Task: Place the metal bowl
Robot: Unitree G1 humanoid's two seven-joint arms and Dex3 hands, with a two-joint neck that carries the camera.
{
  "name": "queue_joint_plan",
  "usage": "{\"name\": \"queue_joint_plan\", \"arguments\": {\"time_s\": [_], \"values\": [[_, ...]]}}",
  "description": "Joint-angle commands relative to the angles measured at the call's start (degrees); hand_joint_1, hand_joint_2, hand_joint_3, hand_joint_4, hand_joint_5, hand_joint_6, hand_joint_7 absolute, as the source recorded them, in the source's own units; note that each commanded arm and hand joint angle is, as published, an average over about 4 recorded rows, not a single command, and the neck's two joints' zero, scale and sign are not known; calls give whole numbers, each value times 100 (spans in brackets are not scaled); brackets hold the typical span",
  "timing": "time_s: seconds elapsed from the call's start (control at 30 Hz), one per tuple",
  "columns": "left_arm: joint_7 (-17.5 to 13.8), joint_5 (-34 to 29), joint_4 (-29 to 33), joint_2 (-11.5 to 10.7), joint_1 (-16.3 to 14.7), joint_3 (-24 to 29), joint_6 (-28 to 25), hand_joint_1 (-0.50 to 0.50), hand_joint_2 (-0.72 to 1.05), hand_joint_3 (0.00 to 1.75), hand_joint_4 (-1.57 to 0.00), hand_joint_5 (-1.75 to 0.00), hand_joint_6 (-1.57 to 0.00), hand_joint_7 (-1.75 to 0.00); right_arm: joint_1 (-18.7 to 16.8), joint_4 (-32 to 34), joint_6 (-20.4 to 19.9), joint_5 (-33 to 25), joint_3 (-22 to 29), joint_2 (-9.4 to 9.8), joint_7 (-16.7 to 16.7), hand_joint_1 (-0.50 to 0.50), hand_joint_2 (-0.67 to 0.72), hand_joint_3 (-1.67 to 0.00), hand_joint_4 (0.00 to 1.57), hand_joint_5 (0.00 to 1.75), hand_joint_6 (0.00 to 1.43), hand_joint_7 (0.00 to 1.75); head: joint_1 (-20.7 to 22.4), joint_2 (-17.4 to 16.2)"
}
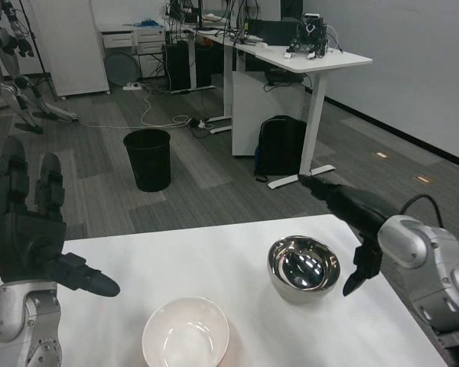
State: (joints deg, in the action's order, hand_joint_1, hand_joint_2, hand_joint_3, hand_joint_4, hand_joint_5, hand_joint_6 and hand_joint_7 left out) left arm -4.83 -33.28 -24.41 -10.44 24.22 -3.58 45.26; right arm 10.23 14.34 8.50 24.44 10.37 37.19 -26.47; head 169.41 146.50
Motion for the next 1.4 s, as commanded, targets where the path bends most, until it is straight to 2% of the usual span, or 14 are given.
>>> {"name": "queue_joint_plan", "arguments": {"time_s": [0.03, 0.2, 0.27, 0.47, 0.6, 0.8, 0.93, 1.03, 1.17, 1.4], "values": [[10, -42, -31, -46, 48, 8, 0, -50, -72, 9, 0, 0, 0, 0, -162, -232, -428, -1560, 761, -351, 338, -46, 34, -40, 0, 0, 0, 0, -15, -17], [-18, -34, -46, -59, 66, 2, -40, -50, -72, 9, 0, 0, 0, 0, -153, -665, -1325, -3327, 1293, -841, 784, -46, 34, -38, 0, 0, 0, 0, -51, 60], [-80, -3, -24, -112, 61, -16, -193, -50, -72, 9, 0, 0, 0, 0, -118, -818, -1685, -3740, 1306, -955, 982, -46, 34, -38, 0, 0, 0, 0, -53, 102], [-176, 32, 99, -398, 88, -214, -571, -50, -72, 9, 0, 0, 0, 0, 159, -999, -2186, -3740, 906, -1021, 1324, -46, 34, -32, 0, 0, 0, 0, -18, 258], [-194, 37, 130, -393, 118, -231, -589, -50, -72, 9, 0, 0, 0, 0, 379, -1306, -2858, -3744, 471, -1039, 1847, -46, 28, -32, 0, 0, 0, 0, 24, 324], [-211, 151, 284, -389, 127, -262, -668, -50, -72, 9, 0, 0, 0, 0, 800, -1983, -3891, -3907, -518, -1039, 2551, -46, 34, -24, 0, 0, 0, 0, 40, 438], [-211, 155, 288, -389, 127, -279, -677, -50, -72, 7, 0, 0, 0, 0, 1108, -2462, -4463, -4228, -1102, -1008, 2880, -48, 34, -24, 0, 0, 0, 0, 56, 507], [-211, 155, 288, -389, 127, -269, -692, -50, -72, 7, 0, 0, 0, 0, 1297, -2622, -4603, -4285, -1256, -964, 3014, -48, 34, -24, 0, 0, 0, 0, 55, 498], [-211, 155, 312, -389, 112, -236, -705, -50, -72, 9, 0, 0, 0, 0, 1429, -2713, -4660, -4305, -1346, -922, 3095, -50, 34, -24, 0, 0, 0, 0, 262, 763], [-273, 217, 437, -485, 140, -91, -850, -50, -72, 7, 0, 0, 0, 0, 1565, -2901, -4676, -4324, -1480, -874, 3148, -50, 34, -20, 0, 0, 0, 0, 364, 800]]}}
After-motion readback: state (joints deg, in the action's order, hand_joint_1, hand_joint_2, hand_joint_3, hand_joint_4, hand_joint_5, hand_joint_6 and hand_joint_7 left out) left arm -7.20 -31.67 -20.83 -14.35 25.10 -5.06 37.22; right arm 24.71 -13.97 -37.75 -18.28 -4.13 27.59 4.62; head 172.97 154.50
